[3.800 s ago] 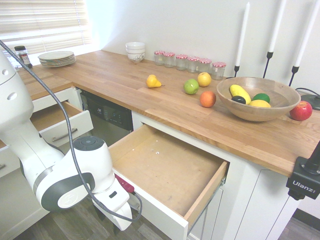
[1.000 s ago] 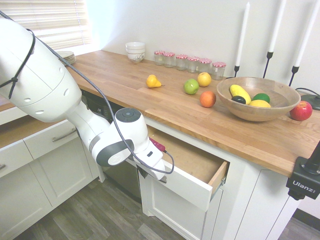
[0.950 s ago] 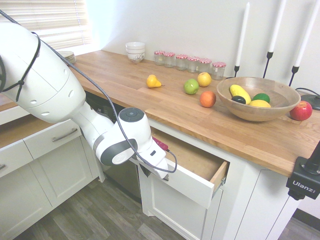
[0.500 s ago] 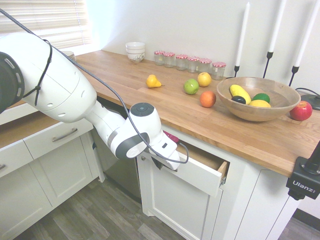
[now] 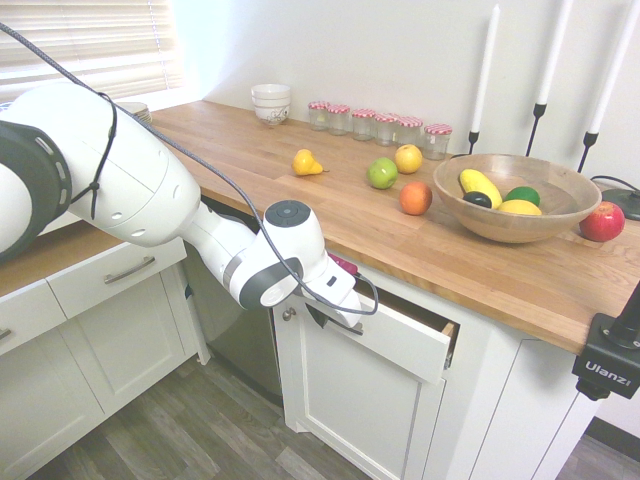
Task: Close the drawer
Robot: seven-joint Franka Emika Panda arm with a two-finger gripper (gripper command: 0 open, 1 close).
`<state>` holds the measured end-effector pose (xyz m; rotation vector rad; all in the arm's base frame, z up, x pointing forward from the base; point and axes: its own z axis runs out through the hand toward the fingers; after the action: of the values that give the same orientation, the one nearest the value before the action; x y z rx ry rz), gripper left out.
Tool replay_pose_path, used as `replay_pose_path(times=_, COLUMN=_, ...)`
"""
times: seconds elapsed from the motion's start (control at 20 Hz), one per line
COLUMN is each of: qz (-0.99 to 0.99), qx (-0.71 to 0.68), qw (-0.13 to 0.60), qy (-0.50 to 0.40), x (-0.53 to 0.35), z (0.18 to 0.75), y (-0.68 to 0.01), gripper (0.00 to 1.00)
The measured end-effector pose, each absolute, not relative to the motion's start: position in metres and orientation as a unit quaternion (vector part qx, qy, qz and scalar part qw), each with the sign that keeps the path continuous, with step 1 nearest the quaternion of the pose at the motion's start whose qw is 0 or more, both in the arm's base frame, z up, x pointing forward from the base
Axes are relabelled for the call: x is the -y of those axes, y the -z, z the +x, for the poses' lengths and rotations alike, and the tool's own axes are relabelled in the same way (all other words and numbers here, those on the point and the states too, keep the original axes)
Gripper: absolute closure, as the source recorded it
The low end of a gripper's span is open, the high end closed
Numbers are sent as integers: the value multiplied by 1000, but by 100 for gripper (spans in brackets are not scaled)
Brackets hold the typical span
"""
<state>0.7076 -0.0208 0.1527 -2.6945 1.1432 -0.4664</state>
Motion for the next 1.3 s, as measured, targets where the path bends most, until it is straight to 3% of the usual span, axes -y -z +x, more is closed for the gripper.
replay_pose_path(times=0.85, qz=-901, qx=-395, qw=100, qy=152, x=18, z=751, y=-160, gripper=100)
replay_pose_path(times=1.15, qz=-899, qx=-394, qw=106, qy=156, x=19, z=747, y=-169, gripper=100)
replay_pose_path(times=1.3, qz=-908, qx=-402, qw=66, qy=103, x=38, z=722, y=-165, gripper=100)
